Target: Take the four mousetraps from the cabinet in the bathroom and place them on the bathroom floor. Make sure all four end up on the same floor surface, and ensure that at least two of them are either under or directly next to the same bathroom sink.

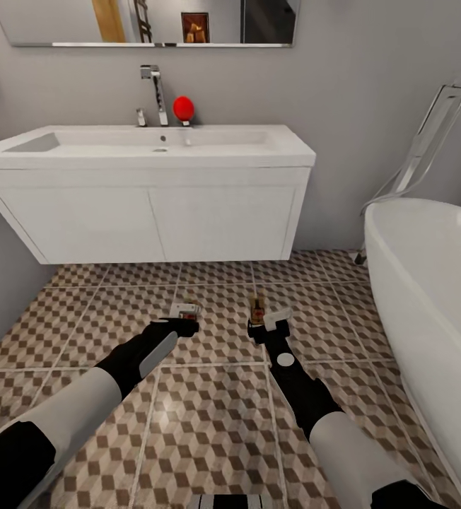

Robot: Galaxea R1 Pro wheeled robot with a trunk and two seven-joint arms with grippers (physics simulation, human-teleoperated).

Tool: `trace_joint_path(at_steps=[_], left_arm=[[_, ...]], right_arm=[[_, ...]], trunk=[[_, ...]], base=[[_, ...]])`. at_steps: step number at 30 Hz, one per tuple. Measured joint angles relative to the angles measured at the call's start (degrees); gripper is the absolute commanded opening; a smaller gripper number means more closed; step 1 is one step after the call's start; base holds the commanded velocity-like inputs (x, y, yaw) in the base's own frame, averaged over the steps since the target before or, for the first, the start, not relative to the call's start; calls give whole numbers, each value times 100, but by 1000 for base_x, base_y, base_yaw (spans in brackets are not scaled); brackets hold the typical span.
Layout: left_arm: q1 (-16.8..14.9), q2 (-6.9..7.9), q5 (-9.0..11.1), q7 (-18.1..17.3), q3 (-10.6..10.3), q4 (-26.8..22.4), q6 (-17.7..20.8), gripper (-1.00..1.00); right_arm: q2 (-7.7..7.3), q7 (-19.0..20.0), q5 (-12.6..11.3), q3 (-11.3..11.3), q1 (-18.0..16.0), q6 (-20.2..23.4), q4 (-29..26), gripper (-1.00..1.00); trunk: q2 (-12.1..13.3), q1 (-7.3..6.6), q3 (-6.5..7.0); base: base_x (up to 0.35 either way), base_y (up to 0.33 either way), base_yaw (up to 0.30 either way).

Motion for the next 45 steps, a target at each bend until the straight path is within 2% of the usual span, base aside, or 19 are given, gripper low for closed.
trace_joint_path(at_steps=[15,23,25,27,32,45], left_arm=[[-1,-6,0,0,-1,-3,0,-100],[-1,-5,0,0,-1,-2,0,-100],[1,-5,0,0,-1,0,1,-100],[2,-5,0,0,-1,2,1,-100],[3,-1,0,0,0,1,-3,-100],[3,-5,0,0,-1,-3,-9,-100]], right_arm=[[0,0,1,0,0,2,0,-100],[0,0,17,-12,0,1,-6,-100],[-77,-1,20,-22,0,1,-21,-100],[-222,2,13,-26,0,0,-32,-100],[-351,8,8,-27,0,0,-43,-100],[-367,9,3,-17,0,0,-44,-100]], trunk=[[-602,330,-406],[-614,351,-656],[-616,356,-718],[-619,361,-781],[-626,374,-937],[-643,408,-1344]], base=[[0,0,0],[0,0,0],[0,0,0],[0,0,0],[0,0,0],[0,0,0]])
